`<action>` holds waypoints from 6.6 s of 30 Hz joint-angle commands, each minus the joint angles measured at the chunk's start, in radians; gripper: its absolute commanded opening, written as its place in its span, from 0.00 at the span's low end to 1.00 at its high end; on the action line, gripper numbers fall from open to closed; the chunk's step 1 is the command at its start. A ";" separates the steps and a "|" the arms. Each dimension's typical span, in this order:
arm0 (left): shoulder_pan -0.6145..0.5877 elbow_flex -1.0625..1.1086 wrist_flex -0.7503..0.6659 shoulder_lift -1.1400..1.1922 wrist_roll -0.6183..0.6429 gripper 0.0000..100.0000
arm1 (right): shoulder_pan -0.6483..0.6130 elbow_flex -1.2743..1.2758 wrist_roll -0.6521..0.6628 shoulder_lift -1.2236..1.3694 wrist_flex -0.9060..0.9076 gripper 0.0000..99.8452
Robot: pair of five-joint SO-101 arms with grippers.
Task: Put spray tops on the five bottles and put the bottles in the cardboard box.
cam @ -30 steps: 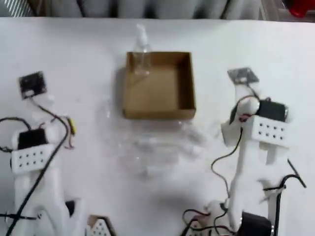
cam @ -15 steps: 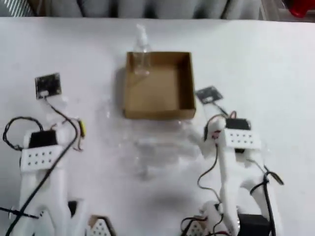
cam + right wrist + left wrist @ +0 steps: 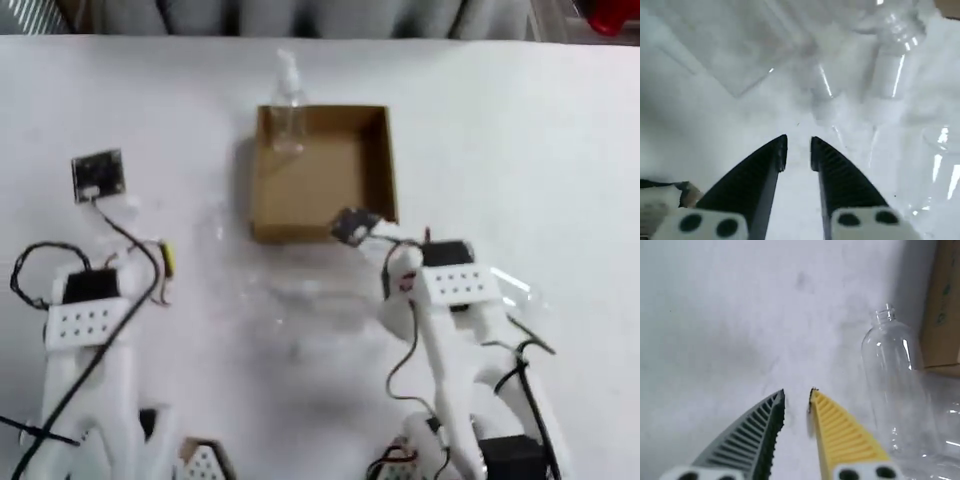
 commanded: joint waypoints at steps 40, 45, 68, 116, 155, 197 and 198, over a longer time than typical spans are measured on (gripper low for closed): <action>-0.010 0.005 -0.068 0.008 0.002 0.10 | -0.019 0.176 0.451 0.002 -0.308 0.12; -0.010 0.006 -0.066 0.008 0.002 0.10 | -0.022 0.170 0.451 0.117 -0.386 0.12; -0.012 0.035 -0.083 0.001 0.000 0.10 | -0.019 0.058 0.198 0.246 -0.351 0.02; 0.254 -0.193 0.054 0.012 0.167 0.19 | 0.056 0.048 0.020 0.243 -0.358 0.02; 0.243 -0.715 0.230 0.800 0.262 0.19 | 0.054 0.048 0.023 0.243 -0.358 0.02; 0.174 -0.850 0.328 1.018 0.334 0.30 | 0.054 0.048 0.025 0.243 -0.358 0.02; 0.171 -0.850 0.328 1.017 0.333 0.30 | 0.054 0.048 0.025 0.243 -0.358 0.02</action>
